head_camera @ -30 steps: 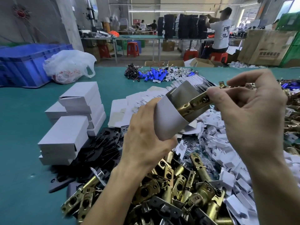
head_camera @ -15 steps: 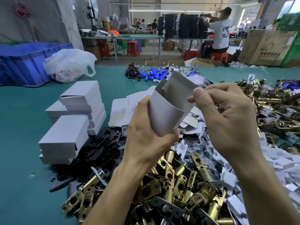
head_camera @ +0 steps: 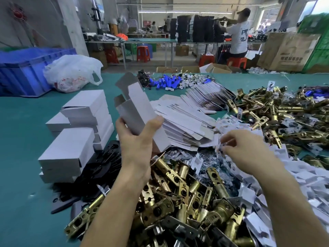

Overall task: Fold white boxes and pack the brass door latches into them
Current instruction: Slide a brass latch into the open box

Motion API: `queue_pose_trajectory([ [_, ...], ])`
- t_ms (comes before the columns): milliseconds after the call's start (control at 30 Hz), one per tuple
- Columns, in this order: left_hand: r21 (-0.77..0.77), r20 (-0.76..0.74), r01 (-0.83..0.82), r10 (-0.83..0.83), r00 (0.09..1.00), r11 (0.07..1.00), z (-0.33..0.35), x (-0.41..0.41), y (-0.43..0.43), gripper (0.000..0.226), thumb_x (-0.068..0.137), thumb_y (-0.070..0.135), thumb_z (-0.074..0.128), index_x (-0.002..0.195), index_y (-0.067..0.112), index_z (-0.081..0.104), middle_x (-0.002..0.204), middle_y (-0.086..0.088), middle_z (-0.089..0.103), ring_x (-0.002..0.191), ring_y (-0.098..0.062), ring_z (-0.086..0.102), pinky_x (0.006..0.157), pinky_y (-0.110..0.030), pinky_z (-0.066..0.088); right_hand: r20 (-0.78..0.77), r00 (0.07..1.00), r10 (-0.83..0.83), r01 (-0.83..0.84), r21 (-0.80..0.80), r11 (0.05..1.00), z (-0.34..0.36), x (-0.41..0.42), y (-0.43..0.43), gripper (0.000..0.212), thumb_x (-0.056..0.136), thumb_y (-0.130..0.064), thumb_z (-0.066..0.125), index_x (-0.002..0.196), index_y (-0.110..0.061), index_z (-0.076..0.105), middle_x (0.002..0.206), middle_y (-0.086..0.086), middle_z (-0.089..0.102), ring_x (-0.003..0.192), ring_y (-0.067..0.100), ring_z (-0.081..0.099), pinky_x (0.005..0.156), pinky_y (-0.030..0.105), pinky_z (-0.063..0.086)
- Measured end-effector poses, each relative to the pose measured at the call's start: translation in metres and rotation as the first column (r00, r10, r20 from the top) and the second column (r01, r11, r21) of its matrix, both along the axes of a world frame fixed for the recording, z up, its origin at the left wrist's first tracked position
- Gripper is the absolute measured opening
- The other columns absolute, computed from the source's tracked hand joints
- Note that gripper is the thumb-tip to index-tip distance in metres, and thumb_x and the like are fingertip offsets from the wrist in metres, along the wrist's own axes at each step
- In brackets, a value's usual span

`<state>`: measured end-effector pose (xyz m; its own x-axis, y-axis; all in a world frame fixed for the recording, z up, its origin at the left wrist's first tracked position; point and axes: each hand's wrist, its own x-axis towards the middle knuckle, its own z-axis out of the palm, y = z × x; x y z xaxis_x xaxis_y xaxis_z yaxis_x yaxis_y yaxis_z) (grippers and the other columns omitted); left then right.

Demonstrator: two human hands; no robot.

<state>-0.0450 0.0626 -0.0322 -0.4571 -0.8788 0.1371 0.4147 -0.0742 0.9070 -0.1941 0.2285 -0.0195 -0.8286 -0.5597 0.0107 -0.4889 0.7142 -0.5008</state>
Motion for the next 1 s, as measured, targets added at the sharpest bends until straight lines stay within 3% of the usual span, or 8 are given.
queue_pose_trajectory([
  [167, -0.293, 0.115, -0.091, 0.130, 0.985, 0.952, -0.002, 0.003, 0.009, 0.081, 0.056, 0.051, 0.085, 0.121, 0.039, 0.039, 0.108, 0.001, 0.067, 0.089, -0.012, 0.071, 0.069, -0.020, 0.057, -0.134, 0.961, -0.243, 0.264, 0.168, 0.950, -0.012, -0.031, 0.022, 0.039, 0.087, -0.007, 0.057, 0.121, -0.024, 0.066, 0.118, 0.013, 0.063, 0.101, 0.037, 0.058, 0.084, 0.043, 0.054],
  [400, -0.415, 0.183, -0.092, 0.182, 0.966, 0.905, -0.003, 0.003, 0.014, 0.078, 0.055, 0.055, 0.082, 0.117, 0.045, 0.036, 0.109, 0.010, 0.063, 0.089, -0.001, 0.067, 0.064, -0.013, 0.053, -0.045, 0.963, -0.266, 0.268, 0.278, 0.923, -0.018, -0.046, 0.033, 0.044, 0.082, -0.024, 0.076, 0.125, -0.026, 0.063, 0.125, 0.011, 0.059, 0.113, 0.038, 0.054, 0.093, 0.045, 0.052],
  [567, -0.457, 0.256, -0.047, 0.182, 0.949, 0.888, -0.005, 0.003, 0.015, 0.078, 0.058, 0.047, 0.085, 0.117, 0.046, 0.035, 0.108, 0.016, 0.060, 0.087, 0.007, 0.062, 0.063, -0.009, 0.050, -0.104, 0.954, -0.282, 0.300, 0.300, 0.906, -0.023, -0.044, 0.025, 0.033, 0.084, -0.027, 0.073, 0.113, -0.038, 0.060, 0.134, 0.010, 0.051, 0.124, 0.039, 0.042, 0.103, 0.046, 0.039],
  [633, -0.457, 0.284, -0.024, 0.171, 0.943, 0.889, -0.006, 0.003, 0.017, 0.078, 0.057, 0.049, 0.085, 0.116, 0.050, 0.034, 0.108, 0.019, 0.059, 0.087, 0.008, 0.062, 0.062, -0.007, 0.049, -0.093, 0.968, -0.233, 0.250, 0.285, 0.925, -0.023, -0.041, 0.024, 0.035, 0.084, -0.033, 0.073, 0.116, -0.042, 0.060, 0.134, 0.008, 0.052, 0.123, 0.035, 0.043, 0.102, 0.043, 0.036],
  [733, -0.453, 0.305, -0.003, 0.159, 0.939, 0.892, -0.006, 0.004, 0.018, 0.080, 0.057, 0.050, 0.085, 0.118, 0.049, 0.034, 0.109, 0.019, 0.059, 0.088, 0.008, 0.062, 0.061, -0.006, 0.048, -0.053, 0.988, -0.146, 0.155, 0.287, 0.945, -0.023, -0.034, 0.018, 0.035, 0.085, -0.039, 0.073, 0.117, -0.045, 0.062, 0.129, 0.005, 0.058, 0.113, 0.031, 0.055, 0.099, 0.042, 0.043],
  [867, -0.453, 0.304, -0.001, 0.155, 0.940, 0.892, -0.006, 0.004, 0.018, 0.082, 0.057, 0.049, 0.086, 0.121, 0.047, 0.035, 0.109, 0.018, 0.059, 0.088, 0.008, 0.062, 0.061, -0.006, 0.048, -0.009, 0.985, -0.172, 0.169, 0.232, 0.958, -0.021, -0.028, 0.016, 0.028, 0.082, -0.029, 0.078, 0.108, -0.033, 0.066, 0.126, 0.009, 0.059, 0.109, 0.035, 0.058, 0.091, 0.050, 0.051],
  [933, -0.458, 0.311, -0.002, 0.163, 0.936, 0.889, -0.006, 0.004, 0.018, 0.082, 0.056, 0.049, 0.086, 0.120, 0.047, 0.035, 0.108, 0.018, 0.059, 0.088, 0.009, 0.061, 0.060, -0.005, 0.047, -0.047, 0.984, -0.174, 0.180, 0.225, 0.958, -0.018, -0.026, 0.017, 0.028, 0.078, -0.030, 0.082, 0.095, -0.034, 0.060, 0.122, 0.009, 0.060, 0.109, 0.035, 0.056, 0.092, 0.049, 0.050],
  [1000, -0.470, 0.323, 0.006, 0.166, 0.932, 0.883, -0.005, 0.005, 0.019, 0.080, 0.055, 0.048, 0.086, 0.117, 0.047, 0.036, 0.106, 0.019, 0.060, 0.087, 0.008, 0.061, 0.060, -0.006, 0.047, -0.046, 0.987, -0.157, 0.162, 0.151, 0.975, -0.017, -0.025, 0.019, 0.030, 0.078, -0.028, 0.082, 0.095, -0.028, 0.058, 0.112, 0.009, 0.063, 0.101, 0.032, 0.059, 0.088, 0.047, 0.051],
])
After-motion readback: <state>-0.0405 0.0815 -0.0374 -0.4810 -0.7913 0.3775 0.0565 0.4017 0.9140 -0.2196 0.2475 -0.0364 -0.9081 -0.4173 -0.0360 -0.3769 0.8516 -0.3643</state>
